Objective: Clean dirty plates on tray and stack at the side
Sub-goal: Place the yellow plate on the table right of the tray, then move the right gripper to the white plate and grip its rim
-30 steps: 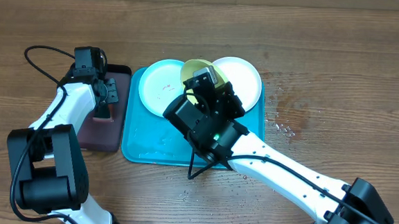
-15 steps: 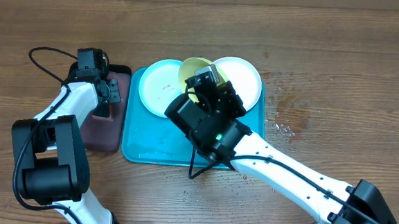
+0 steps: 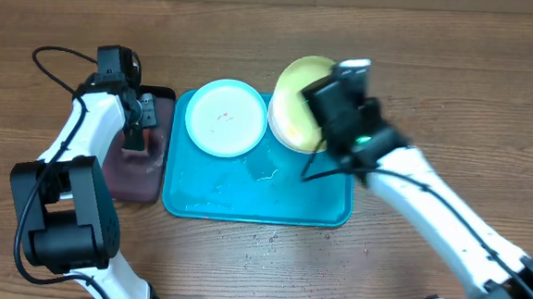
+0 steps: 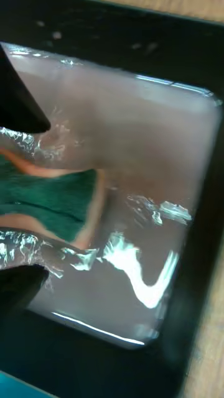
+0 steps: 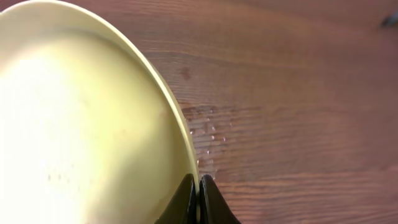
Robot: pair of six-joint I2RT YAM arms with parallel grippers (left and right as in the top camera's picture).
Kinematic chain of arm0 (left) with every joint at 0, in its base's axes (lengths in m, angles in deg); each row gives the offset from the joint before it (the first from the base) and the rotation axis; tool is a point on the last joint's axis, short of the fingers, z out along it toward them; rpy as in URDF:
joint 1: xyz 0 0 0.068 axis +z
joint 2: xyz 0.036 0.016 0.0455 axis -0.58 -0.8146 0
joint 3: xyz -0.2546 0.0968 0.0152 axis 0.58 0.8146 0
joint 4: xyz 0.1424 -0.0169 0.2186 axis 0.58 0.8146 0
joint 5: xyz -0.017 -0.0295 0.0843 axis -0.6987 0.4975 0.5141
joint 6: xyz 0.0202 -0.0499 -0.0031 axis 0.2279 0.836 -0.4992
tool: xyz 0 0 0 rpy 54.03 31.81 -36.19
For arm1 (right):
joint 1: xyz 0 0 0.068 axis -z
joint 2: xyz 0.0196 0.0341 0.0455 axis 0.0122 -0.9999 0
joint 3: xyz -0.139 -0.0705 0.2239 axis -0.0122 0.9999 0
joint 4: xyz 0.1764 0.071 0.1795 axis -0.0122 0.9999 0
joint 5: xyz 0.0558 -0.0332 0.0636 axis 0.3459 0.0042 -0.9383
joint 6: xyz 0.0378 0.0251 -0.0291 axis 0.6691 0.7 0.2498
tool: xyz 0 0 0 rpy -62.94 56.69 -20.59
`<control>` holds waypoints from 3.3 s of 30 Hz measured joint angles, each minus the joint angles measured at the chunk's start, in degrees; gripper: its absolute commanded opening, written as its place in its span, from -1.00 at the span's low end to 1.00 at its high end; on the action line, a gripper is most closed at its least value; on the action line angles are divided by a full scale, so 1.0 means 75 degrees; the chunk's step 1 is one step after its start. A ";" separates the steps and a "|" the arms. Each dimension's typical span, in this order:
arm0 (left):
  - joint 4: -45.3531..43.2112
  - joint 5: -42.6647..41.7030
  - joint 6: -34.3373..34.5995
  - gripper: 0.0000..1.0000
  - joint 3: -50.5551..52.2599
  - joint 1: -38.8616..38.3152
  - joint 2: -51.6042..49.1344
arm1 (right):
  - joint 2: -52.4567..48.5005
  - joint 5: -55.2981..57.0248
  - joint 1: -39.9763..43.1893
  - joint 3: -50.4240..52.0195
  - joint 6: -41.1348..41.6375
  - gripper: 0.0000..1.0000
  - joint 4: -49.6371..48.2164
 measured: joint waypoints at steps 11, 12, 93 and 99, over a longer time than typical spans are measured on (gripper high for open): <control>0.0583 0.0000 0.0003 0.33 0.0376 0.0000 0.0000 | 0.0370 -0.3343 0.3459 -0.0041 0.0364 -0.93 0.0866; 0.0513 0.0000 0.0006 0.32 0.0460 0.0000 0.0000 | 0.0370 -0.3579 0.3751 -0.0041 0.0382 -0.93 0.0909; 0.1043 -0.0318 0.0189 0.22 0.0061 0.0000 0.0000 | -0.3302 -0.6939 0.0052 -0.1938 0.0892 -0.07 0.0035; 0.1043 -0.0318 0.0189 0.22 0.0061 0.0000 0.0000 | -0.3963 -0.6793 -0.0332 -0.1953 0.1833 -0.21 -0.0210</control>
